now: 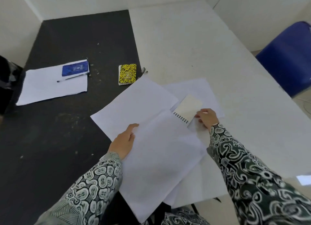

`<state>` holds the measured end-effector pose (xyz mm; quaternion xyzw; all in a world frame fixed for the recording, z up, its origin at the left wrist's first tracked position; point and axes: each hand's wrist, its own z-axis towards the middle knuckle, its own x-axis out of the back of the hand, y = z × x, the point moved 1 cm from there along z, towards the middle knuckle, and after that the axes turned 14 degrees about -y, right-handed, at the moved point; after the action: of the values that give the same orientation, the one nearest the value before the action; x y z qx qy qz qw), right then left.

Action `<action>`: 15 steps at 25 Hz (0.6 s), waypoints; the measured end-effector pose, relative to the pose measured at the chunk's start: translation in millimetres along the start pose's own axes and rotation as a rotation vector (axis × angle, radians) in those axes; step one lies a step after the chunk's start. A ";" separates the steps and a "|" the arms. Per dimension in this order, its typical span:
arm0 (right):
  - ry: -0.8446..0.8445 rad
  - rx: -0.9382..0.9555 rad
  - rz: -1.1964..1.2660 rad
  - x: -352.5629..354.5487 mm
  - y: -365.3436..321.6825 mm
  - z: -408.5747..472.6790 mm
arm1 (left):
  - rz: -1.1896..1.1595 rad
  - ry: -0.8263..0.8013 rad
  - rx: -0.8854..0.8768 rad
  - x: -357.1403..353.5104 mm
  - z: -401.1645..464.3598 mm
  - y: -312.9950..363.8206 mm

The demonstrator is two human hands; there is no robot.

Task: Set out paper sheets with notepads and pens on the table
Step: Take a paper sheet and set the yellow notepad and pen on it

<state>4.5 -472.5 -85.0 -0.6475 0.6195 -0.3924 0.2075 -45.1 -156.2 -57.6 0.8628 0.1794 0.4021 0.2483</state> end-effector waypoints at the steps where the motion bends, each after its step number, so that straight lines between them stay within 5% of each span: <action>1: 0.002 0.004 -0.024 -3.7 1.2 0.4 | -0.009 0.012 -0.004 -2.7 -2.8 -1.0; 15: -0.042 -0.107 0.223 -40.1 -23.2 -12.1 | -0.085 0.026 0.062 -25.0 -8.4 -13.0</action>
<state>13.0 -427.8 -70.2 -0.5929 0.7032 -0.3195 0.2278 -68.4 -155.9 -75.5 0.8565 0.2315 0.3964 0.2360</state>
